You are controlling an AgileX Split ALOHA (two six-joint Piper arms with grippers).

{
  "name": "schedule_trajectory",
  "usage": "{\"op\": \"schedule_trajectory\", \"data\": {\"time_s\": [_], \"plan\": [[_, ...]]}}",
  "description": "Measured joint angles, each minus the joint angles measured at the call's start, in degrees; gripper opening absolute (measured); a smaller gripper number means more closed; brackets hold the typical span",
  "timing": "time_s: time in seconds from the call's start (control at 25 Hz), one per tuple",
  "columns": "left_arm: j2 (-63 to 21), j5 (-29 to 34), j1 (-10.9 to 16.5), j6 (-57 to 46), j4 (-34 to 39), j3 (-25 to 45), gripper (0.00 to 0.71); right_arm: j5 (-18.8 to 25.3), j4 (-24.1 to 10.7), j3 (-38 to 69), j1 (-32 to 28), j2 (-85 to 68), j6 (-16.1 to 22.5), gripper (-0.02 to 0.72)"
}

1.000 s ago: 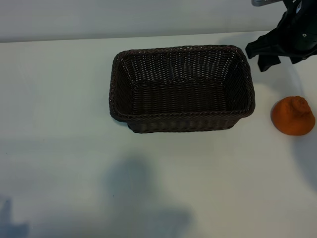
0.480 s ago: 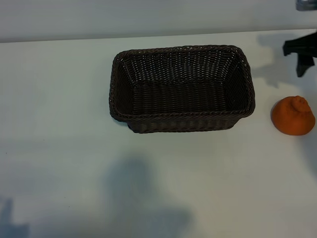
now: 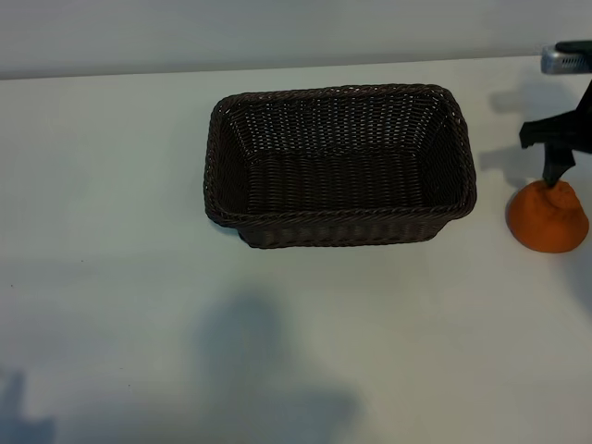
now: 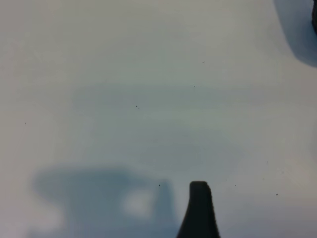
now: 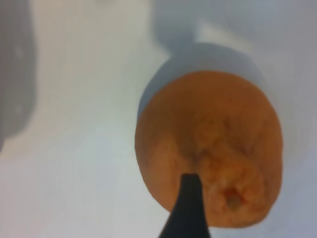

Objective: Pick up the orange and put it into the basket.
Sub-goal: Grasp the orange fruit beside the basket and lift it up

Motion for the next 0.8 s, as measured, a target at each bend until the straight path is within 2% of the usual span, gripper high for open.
{"op": "schedule_trajectory", "data": {"time_s": [0.4,0.6,0.8], "plan": [[0.0,0.0,0.0,0.1,0.0,0.0,0.575,-9.6,0.4,6.1,0.0,0.0,-0.1,0.595],[0.0,0.0,0.0,0.1,0.0,0.0,0.575,-11.3,1.0,6.5,0.0,0.3,-1.2,0.592],[0.0,0.0,0.0,0.1,0.0,0.0,0.575,-11.4,3.6,6.5,0.0,3.4,-3.2,0.513]]}}
